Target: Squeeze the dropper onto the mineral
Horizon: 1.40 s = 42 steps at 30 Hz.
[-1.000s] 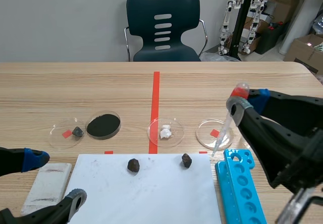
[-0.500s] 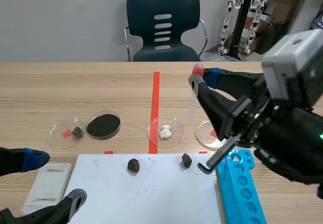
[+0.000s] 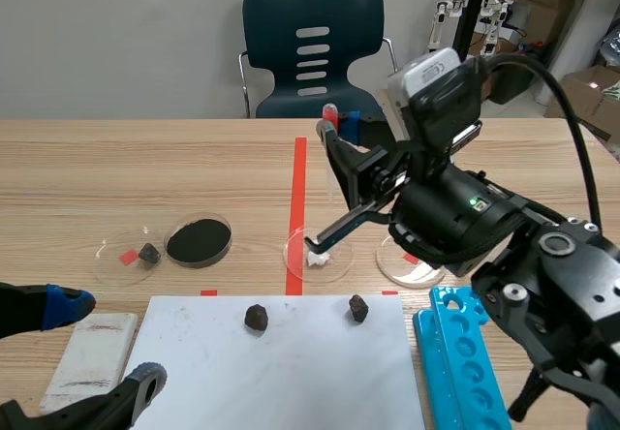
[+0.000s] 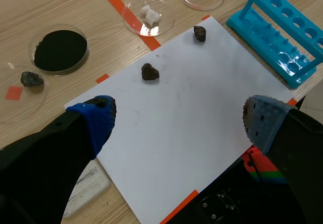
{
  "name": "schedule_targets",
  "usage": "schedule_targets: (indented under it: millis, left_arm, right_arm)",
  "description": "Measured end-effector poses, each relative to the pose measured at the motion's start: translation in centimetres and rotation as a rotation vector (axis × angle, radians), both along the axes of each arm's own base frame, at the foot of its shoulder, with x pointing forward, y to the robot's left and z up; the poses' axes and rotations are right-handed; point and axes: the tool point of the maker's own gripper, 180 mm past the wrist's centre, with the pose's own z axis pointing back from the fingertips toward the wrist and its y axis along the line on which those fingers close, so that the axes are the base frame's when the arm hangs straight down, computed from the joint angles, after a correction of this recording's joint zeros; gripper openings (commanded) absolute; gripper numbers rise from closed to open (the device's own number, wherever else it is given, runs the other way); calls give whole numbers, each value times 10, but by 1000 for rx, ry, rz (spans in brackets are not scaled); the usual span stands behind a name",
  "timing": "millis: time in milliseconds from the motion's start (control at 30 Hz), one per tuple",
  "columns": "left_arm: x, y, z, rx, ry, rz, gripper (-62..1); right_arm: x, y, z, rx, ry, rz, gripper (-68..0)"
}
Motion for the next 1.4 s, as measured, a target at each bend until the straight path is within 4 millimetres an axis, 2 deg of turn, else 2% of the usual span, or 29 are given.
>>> schedule_targets:
  millis: [133,300,633,867,1400]
  left_arm:
    - [0,0,0,0,0,0,-82]
    - [0,0,0,0,0,0,-82]
    - [0,0,0,1,0,0,-82]
    - [0,0,0,0,0,0,-82]
    - [0,0,0,0,0,0,-82]
  right_arm:
    - [8,6,-17,-20,29,-9,-607]
    - [9,15,-34,-33,56,15,-607]
    - [12,23,-34,-16,22,35,-607]
    - [15,22,-46,-20,48,12,-607]
    - [17,20,-46,1,67,1,-607]
